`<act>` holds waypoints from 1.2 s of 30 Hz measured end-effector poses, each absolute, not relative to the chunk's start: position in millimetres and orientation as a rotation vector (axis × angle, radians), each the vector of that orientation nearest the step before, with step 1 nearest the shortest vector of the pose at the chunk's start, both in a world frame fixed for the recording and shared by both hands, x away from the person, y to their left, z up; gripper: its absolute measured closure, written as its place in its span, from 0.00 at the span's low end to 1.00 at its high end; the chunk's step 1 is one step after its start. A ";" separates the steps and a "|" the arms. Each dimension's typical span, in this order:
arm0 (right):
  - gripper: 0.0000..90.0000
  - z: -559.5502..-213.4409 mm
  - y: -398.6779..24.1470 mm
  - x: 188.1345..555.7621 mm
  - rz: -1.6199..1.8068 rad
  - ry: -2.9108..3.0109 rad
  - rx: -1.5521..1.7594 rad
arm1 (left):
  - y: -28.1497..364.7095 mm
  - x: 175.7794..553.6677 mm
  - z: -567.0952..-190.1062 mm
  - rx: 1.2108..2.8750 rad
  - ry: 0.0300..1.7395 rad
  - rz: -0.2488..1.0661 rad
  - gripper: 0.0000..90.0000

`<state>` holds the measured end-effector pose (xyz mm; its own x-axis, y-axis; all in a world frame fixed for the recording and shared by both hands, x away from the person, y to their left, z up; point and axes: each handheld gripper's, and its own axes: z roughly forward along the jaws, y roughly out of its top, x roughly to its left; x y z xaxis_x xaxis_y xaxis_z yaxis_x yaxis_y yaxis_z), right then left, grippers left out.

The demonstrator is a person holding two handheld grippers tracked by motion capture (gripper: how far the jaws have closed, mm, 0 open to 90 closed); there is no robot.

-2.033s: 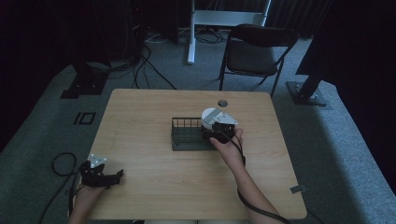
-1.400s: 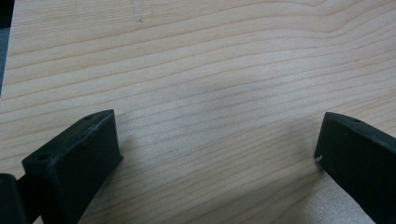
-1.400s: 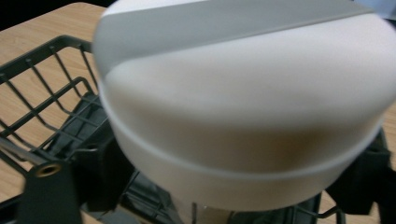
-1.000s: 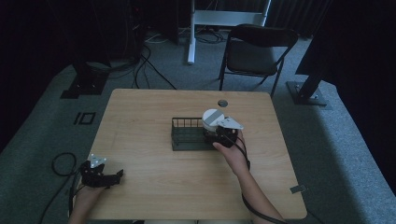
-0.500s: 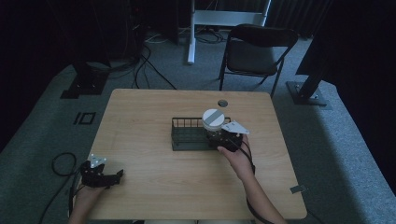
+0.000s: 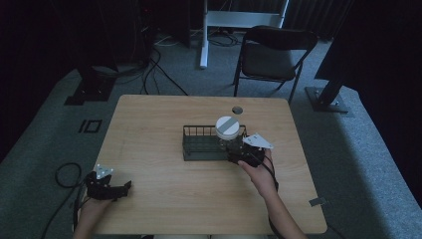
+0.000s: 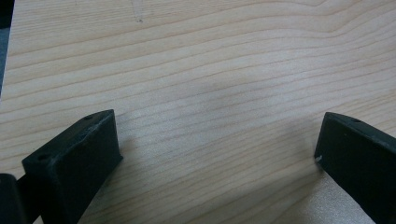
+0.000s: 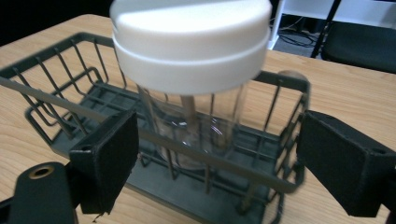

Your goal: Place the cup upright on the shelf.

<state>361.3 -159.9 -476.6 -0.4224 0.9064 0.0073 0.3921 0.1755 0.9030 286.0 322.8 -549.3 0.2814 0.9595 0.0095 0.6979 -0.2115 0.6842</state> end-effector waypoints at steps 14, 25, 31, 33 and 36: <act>0.14 -495.2 -188.4 349.0 1.183 1.898 1.287 | 322.8 286.0 -549.3 1.986 1.482 0.597 0.00; 0.14 -515.1 -207.7 343.1 1.148 1.883 1.353 | 322.8 286.0 -549.3 1.986 1.482 0.597 0.00; 0.14 -525.5 -215.7 341.5 1.108 1.882 1.371 | 322.8 286.0 -549.3 1.986 1.482 0.597 0.00; 0.14 -528.2 -217.6 341.4 1.095 1.877 1.382 | 322.8 286.0 -549.3 1.986 1.482 0.597 0.00; 0.14 -531.3 -221.1 341.3 1.066 1.877 1.385 | 322.8 286.0 -549.3 1.987 1.482 0.597 0.00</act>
